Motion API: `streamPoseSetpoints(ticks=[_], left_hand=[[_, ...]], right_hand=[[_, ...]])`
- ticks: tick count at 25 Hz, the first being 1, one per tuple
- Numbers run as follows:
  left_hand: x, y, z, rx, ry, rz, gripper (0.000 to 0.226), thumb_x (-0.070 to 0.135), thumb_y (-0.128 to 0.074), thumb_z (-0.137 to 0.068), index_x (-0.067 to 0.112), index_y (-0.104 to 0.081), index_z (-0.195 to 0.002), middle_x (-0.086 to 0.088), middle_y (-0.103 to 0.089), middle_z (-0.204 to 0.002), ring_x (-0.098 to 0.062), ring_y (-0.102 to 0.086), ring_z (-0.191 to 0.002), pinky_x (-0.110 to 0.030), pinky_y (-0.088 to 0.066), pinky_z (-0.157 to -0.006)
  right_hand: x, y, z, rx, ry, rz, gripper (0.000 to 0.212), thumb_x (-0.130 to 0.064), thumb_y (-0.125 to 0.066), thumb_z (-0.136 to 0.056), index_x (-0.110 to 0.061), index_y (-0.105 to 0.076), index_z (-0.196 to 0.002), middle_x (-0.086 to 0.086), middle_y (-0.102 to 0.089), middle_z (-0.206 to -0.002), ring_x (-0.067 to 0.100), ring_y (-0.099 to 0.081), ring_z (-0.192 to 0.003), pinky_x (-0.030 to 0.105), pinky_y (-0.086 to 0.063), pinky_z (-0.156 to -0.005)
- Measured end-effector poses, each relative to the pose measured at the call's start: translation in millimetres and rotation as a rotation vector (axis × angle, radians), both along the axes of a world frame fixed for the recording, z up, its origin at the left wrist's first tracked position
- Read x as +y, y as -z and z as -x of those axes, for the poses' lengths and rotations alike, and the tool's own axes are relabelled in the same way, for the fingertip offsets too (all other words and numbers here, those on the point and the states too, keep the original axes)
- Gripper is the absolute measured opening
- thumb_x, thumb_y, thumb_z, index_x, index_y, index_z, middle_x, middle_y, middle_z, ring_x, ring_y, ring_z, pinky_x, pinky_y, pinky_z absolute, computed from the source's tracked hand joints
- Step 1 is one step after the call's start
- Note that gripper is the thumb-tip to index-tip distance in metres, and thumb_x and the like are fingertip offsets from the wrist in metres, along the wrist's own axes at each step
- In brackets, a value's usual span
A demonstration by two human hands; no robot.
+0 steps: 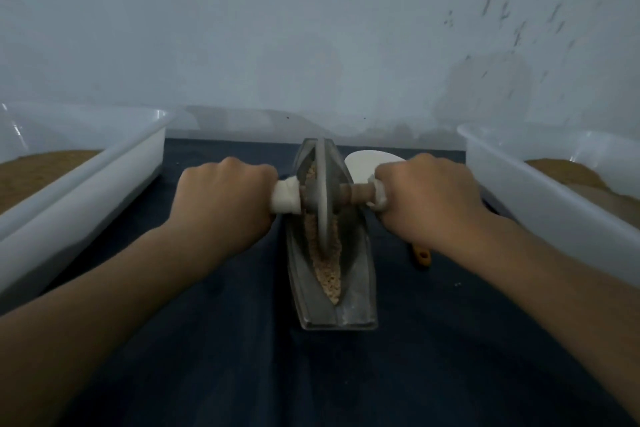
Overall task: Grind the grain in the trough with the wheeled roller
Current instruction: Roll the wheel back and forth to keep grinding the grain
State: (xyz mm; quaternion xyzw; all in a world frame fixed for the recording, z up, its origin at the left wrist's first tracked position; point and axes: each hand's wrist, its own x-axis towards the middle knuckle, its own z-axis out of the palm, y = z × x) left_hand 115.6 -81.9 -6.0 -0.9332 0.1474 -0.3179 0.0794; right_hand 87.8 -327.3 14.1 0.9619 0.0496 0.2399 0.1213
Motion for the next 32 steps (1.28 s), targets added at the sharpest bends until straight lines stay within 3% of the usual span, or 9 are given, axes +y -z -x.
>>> streamPoseSetpoints(ticks=[5,9,13,15,19,22,24,29,32], left_hand=[[9,-22,32,-0.086,0.078,-0.162,0.031,0.04,-0.075,-0.057,0.031,-0.046,-0.061,0.01,-0.021,-0.052,-0.014,-0.016,-0.04,-0.017,-0.008,-0.049],[-13,-9,-18,-0.031,-0.06,-0.15,0.025,0.036,-0.061,-0.079,0.028,-0.041,-0.068,0.005,-0.035,-0.06,-0.015,-0.024,-0.047,-0.027,-0.02,-0.047],[-22,-8,-54,0.034,-0.075,-0.037,0.01,0.032,-0.056,-0.086,0.027,-0.057,-0.078,0.003,-0.042,-0.066,-0.021,-0.041,-0.058,-0.029,-0.025,-0.051],[-20,-6,-45,0.048,-0.089,-0.005,0.009,0.032,-0.056,-0.087,0.028,-0.055,-0.08,0.004,-0.04,-0.067,-0.02,-0.04,-0.058,-0.03,-0.028,-0.053],[-1,-9,7,0.019,0.007,-0.071,0.02,0.044,-0.057,-0.08,0.032,-0.042,-0.074,0.008,-0.029,-0.061,-0.02,-0.04,-0.051,-0.029,-0.027,-0.051],[20,-23,28,-0.117,0.167,-0.167,0.026,0.053,-0.059,-0.063,0.031,-0.045,-0.064,0.01,-0.022,-0.055,-0.023,-0.04,-0.037,-0.021,-0.028,-0.046],[21,-21,23,-0.078,0.134,-0.177,0.027,0.053,-0.064,-0.059,0.032,-0.047,-0.062,0.01,-0.021,-0.055,-0.022,-0.036,-0.036,-0.021,-0.029,-0.046],[-20,-16,-37,-0.068,-0.064,-0.185,0.009,0.034,-0.063,-0.079,0.026,-0.062,-0.075,0.003,-0.032,-0.058,-0.026,-0.05,-0.052,-0.028,-0.027,-0.049],[-31,-28,-58,-0.02,-0.079,-0.172,0.007,0.028,-0.057,-0.085,0.026,-0.063,-0.086,-0.001,-0.044,-0.067,-0.026,-0.052,-0.062,-0.032,-0.034,-0.056]], right_hand=[[-13,-2,38,0.085,-0.022,-0.054,0.026,-0.059,-0.036,-0.063,-0.036,-0.047,-0.059,-0.011,-0.043,-0.05,0.009,-0.042,-0.043,0.02,-0.025,-0.042],[-5,9,-18,0.102,0.06,-0.073,0.018,-0.045,-0.059,-0.073,-0.03,-0.052,-0.066,-0.006,-0.05,-0.064,0.014,-0.045,-0.054,0.024,-0.027,-0.047],[1,9,-65,0.01,0.055,-0.054,0.017,-0.04,-0.065,-0.077,-0.027,-0.055,-0.07,-0.006,-0.052,-0.066,0.017,-0.046,-0.056,0.023,-0.026,-0.048],[5,4,-58,0.012,0.039,-0.059,0.021,-0.037,-0.066,-0.078,-0.027,-0.05,-0.069,-0.005,-0.054,-0.07,0.019,-0.048,-0.062,0.026,-0.03,-0.051],[0,0,2,0.04,-0.007,-0.015,0.025,-0.04,-0.061,-0.08,-0.03,-0.043,-0.066,-0.007,-0.041,-0.066,0.013,-0.034,-0.053,0.026,-0.022,-0.047],[-12,-1,41,-0.038,-0.1,-0.001,0.026,-0.057,-0.041,-0.068,-0.035,-0.033,-0.056,-0.012,-0.031,-0.052,0.009,-0.028,-0.042,0.02,-0.019,-0.044],[-18,4,37,-0.049,-0.123,-0.019,0.025,-0.059,-0.035,-0.063,-0.035,-0.034,-0.055,-0.012,-0.03,-0.048,0.012,-0.029,-0.038,0.018,-0.021,-0.044],[-6,10,-50,0.101,0.019,-0.125,0.019,-0.044,-0.059,-0.072,-0.029,-0.05,-0.067,-0.004,-0.053,-0.067,0.018,-0.049,-0.058,0.025,-0.028,-0.048],[-7,14,-69,0.1,0.069,-0.213,0.017,-0.043,-0.061,-0.076,-0.028,-0.054,-0.073,-0.003,-0.055,-0.073,0.017,-0.046,-0.058,0.026,-0.028,-0.049]])
